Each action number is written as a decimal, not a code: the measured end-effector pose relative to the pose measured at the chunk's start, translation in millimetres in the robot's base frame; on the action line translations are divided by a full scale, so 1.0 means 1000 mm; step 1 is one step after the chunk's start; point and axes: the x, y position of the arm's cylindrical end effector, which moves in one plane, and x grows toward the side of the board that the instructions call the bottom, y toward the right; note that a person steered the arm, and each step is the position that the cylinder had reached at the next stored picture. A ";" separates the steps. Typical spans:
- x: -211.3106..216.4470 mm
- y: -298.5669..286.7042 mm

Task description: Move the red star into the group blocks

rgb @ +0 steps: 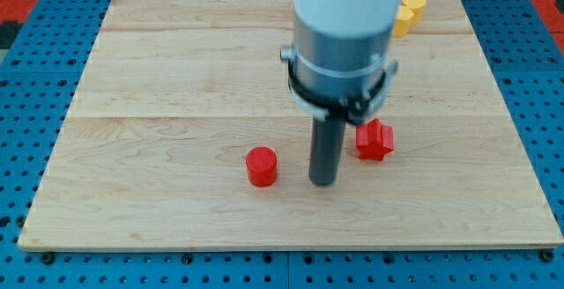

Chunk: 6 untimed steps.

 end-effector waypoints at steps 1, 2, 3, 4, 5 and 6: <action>0.012 0.022; -0.030 0.057; -0.131 0.076; -0.138 0.085; -0.091 0.091; -0.144 0.115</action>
